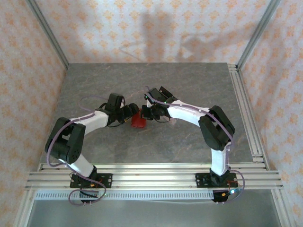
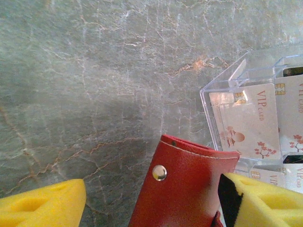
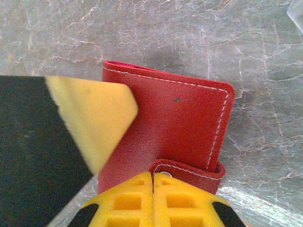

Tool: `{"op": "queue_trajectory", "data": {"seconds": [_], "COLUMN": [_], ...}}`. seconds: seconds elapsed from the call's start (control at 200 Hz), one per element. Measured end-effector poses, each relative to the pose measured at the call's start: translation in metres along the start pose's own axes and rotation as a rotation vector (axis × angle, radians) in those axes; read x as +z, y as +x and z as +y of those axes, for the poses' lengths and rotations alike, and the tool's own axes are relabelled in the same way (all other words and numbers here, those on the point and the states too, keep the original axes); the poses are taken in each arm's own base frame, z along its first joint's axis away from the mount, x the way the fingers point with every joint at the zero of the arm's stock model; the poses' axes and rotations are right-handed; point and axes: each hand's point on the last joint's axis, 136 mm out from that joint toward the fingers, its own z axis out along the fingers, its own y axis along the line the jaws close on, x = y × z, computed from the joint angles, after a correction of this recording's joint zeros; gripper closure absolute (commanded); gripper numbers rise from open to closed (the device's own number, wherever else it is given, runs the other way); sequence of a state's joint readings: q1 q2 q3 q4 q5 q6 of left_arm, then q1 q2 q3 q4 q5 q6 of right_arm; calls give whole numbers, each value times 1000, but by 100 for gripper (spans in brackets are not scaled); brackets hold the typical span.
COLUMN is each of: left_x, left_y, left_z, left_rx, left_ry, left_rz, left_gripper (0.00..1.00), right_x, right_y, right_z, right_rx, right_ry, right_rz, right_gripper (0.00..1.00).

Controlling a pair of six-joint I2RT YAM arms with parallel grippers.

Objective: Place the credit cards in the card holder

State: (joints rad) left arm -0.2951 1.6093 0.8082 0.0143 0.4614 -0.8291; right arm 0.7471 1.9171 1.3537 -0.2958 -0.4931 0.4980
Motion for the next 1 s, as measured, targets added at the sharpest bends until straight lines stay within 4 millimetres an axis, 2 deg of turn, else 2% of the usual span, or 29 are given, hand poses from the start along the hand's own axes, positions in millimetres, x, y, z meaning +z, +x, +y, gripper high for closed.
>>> {"op": "queue_trajectory", "data": {"seconds": [0.11, 0.185, 0.265, 0.355, 0.565, 0.761, 0.906, 0.971, 0.996], "left_x": [2, 2, 2, 2, 0, -15, -26, -29, -31], "left_y": [3, 3, 2, 2, 5, -7, -12, -13, -13], "left_z": [-1, -4, -6, -7, -13, -14, -16, -16, -17], "left_rx": [-9, -3, 1, 2, 30, 67, 103, 117, 122], "left_ry": [7, 18, 25, 27, 36, 22, 22, 22, 24], "left_rz": [5, 3, -2, -2, -5, -83, -129, -142, -145], "left_gripper": [45, 59, 76, 100, 100, 100, 100, 100, 100], "right_x": [-1, -1, 0, -1, -9, -29, -32, -32, -31], "right_y": [0, -1, 0, -1, 2, -6, -8, -7, -7], "right_z": [2, 2, 1, -3, -14, -37, -37, -36, -35], "right_rx": [3, 2, 2, 6, 12, 48, 51, 57, 58], "right_ry": [-7, -8, -7, 6, 43, 96, 93, 89, 84], "right_rz": [0, -2, -2, -7, -32, -77, -84, -82, -80], "right_gripper": [100, 100, 100, 100, 100, 100, 100, 75, 69]}}
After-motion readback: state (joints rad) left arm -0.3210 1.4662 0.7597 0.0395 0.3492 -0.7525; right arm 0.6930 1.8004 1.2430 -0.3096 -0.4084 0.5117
